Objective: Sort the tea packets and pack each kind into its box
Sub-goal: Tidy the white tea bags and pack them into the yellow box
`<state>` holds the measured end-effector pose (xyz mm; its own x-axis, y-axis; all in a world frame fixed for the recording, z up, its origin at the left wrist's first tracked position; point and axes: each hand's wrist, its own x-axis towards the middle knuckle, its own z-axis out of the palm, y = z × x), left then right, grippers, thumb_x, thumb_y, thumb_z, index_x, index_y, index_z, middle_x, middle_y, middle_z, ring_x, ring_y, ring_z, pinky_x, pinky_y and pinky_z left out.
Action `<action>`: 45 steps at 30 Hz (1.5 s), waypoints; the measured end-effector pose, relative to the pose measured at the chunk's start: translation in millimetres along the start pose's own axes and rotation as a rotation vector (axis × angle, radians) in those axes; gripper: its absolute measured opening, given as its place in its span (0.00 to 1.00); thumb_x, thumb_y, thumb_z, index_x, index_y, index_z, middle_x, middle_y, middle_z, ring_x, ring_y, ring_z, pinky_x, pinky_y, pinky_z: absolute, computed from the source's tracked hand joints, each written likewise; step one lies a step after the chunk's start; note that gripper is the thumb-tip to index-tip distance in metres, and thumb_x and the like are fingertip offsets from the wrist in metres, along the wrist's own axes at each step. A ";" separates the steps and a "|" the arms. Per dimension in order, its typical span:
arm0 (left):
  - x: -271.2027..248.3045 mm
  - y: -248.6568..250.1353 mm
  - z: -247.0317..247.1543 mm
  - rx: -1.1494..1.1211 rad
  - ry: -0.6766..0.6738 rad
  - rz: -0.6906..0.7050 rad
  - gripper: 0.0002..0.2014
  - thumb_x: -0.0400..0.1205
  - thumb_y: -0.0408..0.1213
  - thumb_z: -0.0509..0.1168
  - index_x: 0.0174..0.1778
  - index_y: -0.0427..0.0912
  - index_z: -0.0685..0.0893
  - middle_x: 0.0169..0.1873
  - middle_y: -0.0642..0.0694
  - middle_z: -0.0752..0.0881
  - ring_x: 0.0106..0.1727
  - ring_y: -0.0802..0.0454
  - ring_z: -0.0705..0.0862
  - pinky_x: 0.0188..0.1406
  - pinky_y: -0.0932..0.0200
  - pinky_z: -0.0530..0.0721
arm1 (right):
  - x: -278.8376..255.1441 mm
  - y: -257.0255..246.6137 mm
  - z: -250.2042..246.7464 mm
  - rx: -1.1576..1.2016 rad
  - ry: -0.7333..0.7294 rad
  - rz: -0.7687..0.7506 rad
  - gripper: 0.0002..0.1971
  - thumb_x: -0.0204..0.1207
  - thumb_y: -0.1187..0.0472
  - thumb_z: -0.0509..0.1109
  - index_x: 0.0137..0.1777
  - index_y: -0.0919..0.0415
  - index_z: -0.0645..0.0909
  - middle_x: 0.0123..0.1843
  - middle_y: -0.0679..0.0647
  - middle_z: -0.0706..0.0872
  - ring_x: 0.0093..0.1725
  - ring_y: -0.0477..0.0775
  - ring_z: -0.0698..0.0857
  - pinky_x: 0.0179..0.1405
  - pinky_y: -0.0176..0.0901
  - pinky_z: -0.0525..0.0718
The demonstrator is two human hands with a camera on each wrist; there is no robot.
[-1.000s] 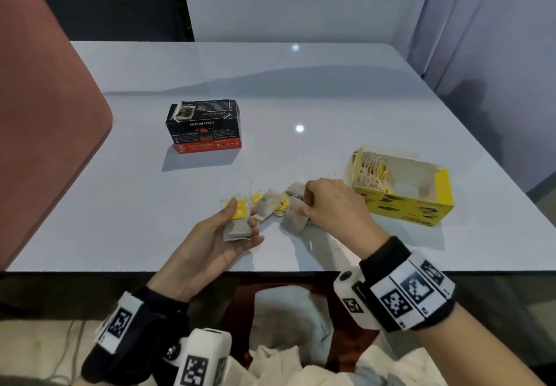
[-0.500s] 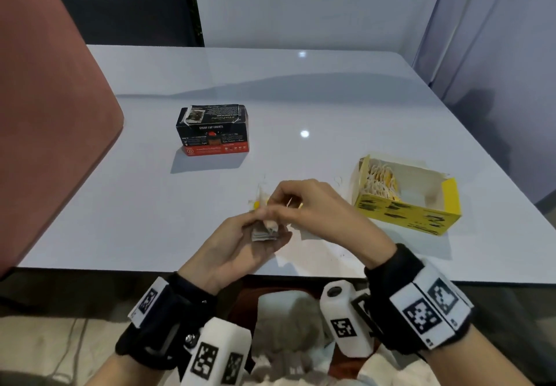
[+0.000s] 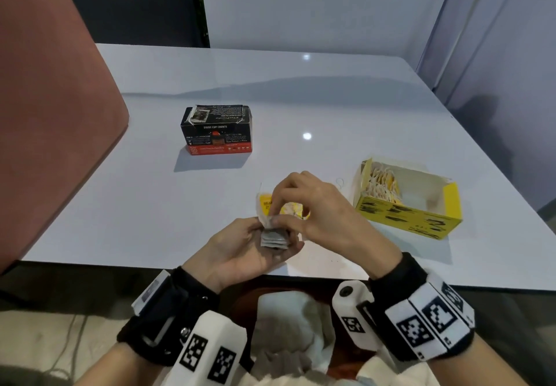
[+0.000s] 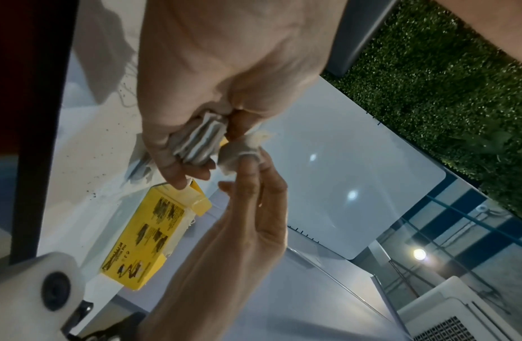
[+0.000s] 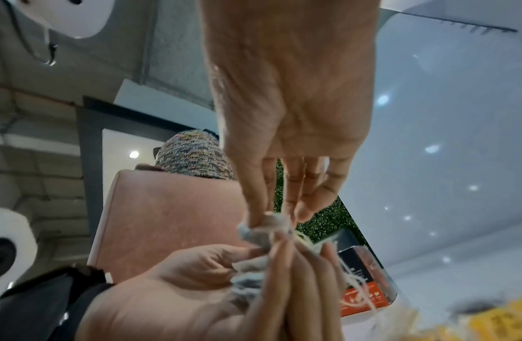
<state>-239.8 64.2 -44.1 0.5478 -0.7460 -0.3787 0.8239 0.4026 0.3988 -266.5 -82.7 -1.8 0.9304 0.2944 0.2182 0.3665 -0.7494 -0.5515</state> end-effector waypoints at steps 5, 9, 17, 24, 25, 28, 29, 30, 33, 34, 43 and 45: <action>1.3 -2.6 3.7 0.005 0.095 0.042 0.14 0.84 0.39 0.54 0.53 0.36 0.81 0.46 0.38 0.82 0.48 0.47 0.81 0.56 0.47 0.83 | 0.2 -5.7 -3.5 -0.166 0.104 0.048 0.06 0.78 0.54 0.66 0.48 0.54 0.82 0.46 0.47 0.84 0.46 0.50 0.82 0.41 0.50 0.81; 0.8 -2.3 5.9 -0.027 0.094 0.098 0.20 0.85 0.46 0.51 0.59 0.34 0.80 0.51 0.38 0.82 0.52 0.47 0.80 0.58 0.45 0.81 | -5.2 -10.4 -1.9 -0.277 -0.138 0.051 0.10 0.79 0.57 0.62 0.58 0.54 0.81 0.53 0.50 0.82 0.55 0.51 0.79 0.48 0.49 0.79; 0.4 -0.1 5.6 -0.091 0.079 0.075 0.24 0.86 0.47 0.50 0.56 0.30 0.82 0.47 0.35 0.86 0.50 0.44 0.84 0.48 0.46 0.89 | -9.3 -6.9 3.2 -0.289 0.008 0.006 0.06 0.76 0.62 0.65 0.46 0.57 0.83 0.42 0.49 0.85 0.48 0.53 0.80 0.36 0.45 0.76; -2.7 4.7 3.9 -0.045 0.044 0.048 0.26 0.79 0.47 0.61 0.64 0.29 0.81 0.62 0.33 0.83 0.60 0.43 0.82 0.64 0.46 0.82 | -14.6 -11.7 7.9 -0.406 0.119 -0.045 0.05 0.58 0.55 0.70 0.30 0.44 0.87 0.26 0.45 0.82 0.26 0.48 0.79 0.26 0.30 0.72; -2.1 4.1 3.7 -0.029 0.037 0.057 0.25 0.77 0.44 0.66 0.66 0.30 0.80 0.63 0.35 0.81 0.63 0.46 0.79 0.68 0.50 0.77 | -16.5 -12.2 8.8 -0.413 0.079 -0.032 0.07 0.60 0.56 0.69 0.32 0.45 0.88 0.28 0.47 0.82 0.28 0.50 0.79 0.27 0.32 0.77; -0.5 -0.5 4.8 0.058 0.005 0.096 0.14 0.70 0.29 0.73 0.51 0.30 0.88 0.52 0.37 0.86 0.50 0.48 0.86 0.58 0.53 0.85 | -18.0 -12.3 1.1 -0.347 -0.096 0.023 0.14 0.75 0.64 0.64 0.49 0.48 0.89 0.45 0.54 0.86 0.45 0.57 0.79 0.43 0.39 0.74; -2.4 -0.7 7.9 0.091 0.021 0.117 0.09 0.72 0.27 0.69 0.45 0.29 0.89 0.47 0.37 0.88 0.46 0.48 0.88 0.53 0.53 0.87 | -18.5 -9.1 -4.2 -0.233 -0.103 0.054 0.14 0.76 0.65 0.64 0.52 0.49 0.88 0.49 0.55 0.87 0.49 0.56 0.80 0.46 0.36 0.70; -4.1 0.6 9.7 0.160 0.053 0.144 0.09 0.73 0.26 0.64 0.44 0.28 0.88 0.45 0.37 0.87 0.45 0.48 0.88 0.52 0.53 0.88 | -18.5 -5.5 -9.3 -0.106 -0.048 0.092 0.14 0.77 0.66 0.65 0.53 0.50 0.88 0.50 0.55 0.87 0.50 0.53 0.81 0.48 0.36 0.71; -6.3 4.8 11.8 0.547 0.080 0.194 0.16 0.76 0.24 0.65 0.60 0.27 0.77 0.48 0.37 0.84 0.46 0.51 0.86 0.51 0.57 0.88 | -19.4 10.2 -21.1 0.067 0.100 0.137 0.14 0.77 0.63 0.69 0.60 0.49 0.82 0.52 0.47 0.87 0.44 0.45 0.84 0.45 0.34 0.79; -7.2 3.6 13.1 0.706 0.073 0.187 0.26 0.76 0.26 0.67 0.71 0.32 0.69 0.49 0.39 0.85 0.46 0.53 0.87 0.50 0.60 0.87 | -19.6 12.1 -24.0 0.074 0.028 0.146 0.19 0.76 0.59 0.70 0.66 0.46 0.77 0.54 0.45 0.85 0.42 0.43 0.84 0.42 0.29 0.78; 2.2 -1.0 72.5 1.706 0.107 0.229 0.49 0.84 0.34 0.59 0.71 0.47 0.16 0.44 0.55 0.79 0.43 0.57 0.80 0.40 0.81 0.75 | -40.8 19.4 -34.5 0.206 0.122 0.140 0.15 0.67 0.72 0.74 0.50 0.53 0.86 0.37 0.48 0.86 0.32 0.43 0.83 0.29 0.36 0.85; 16.1 -1.0 83.6 1.808 0.094 0.272 0.49 0.84 0.35 0.59 0.71 0.46 0.16 0.47 0.48 0.81 0.43 0.53 0.81 0.39 0.78 0.75 | -43.3 23.9 -45.5 0.232 0.183 0.147 0.16 0.67 0.74 0.74 0.47 0.50 0.87 0.39 0.47 0.86 0.32 0.45 0.86 0.34 0.38 0.87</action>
<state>-244.0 7.5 19.2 0.6824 -0.7106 -0.1714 -0.3926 -0.5541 0.7340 -298.1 -140.3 12.2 0.9654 0.0661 0.2524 0.2387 -0.6148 -0.7517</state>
